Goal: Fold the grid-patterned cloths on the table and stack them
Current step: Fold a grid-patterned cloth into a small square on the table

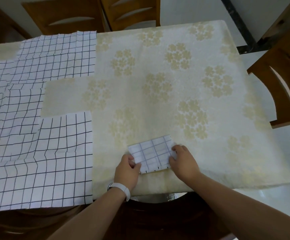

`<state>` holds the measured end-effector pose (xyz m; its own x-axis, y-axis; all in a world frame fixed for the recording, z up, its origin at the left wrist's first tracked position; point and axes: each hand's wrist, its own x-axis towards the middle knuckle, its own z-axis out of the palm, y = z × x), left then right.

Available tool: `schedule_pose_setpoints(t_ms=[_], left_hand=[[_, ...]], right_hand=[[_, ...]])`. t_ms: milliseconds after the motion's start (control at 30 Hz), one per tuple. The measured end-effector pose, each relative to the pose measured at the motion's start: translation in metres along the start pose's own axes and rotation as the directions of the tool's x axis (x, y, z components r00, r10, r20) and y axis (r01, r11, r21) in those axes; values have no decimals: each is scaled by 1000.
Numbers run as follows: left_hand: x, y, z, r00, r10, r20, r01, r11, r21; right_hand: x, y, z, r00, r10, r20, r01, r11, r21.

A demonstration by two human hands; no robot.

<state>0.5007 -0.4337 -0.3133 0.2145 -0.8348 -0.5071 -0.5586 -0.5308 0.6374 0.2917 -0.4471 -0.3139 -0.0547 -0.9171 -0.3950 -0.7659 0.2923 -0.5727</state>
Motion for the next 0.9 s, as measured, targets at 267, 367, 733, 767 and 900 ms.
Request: schedule_pose_setpoints(t_ms=[267, 367, 733, 767, 900], left_hand=[[7, -8, -20, 990, 45, 130, -73, 973, 221], [8, -3, -19, 999, -25, 42, 20, 993, 112], [12, 8, -8, 992, -122, -21, 123, 958, 258], [13, 11, -8, 989, -147, -18, 147, 960, 238], [23, 18, -7, 965, -259, 32, 251, 955, 156]], right_hand=[[-4, 5, -2, 995, -92, 29, 96, 977, -189], [-3, -3, -2, 997, -73, -5, 72, 985, -159], [7, -14, 3, 995, 43, 90, -28, 986, -162], [7, -17, 3, 992, 100, 72, -93, 991, -94], [9, -20, 3, 970, 232, 77, -239, 967, 85]])
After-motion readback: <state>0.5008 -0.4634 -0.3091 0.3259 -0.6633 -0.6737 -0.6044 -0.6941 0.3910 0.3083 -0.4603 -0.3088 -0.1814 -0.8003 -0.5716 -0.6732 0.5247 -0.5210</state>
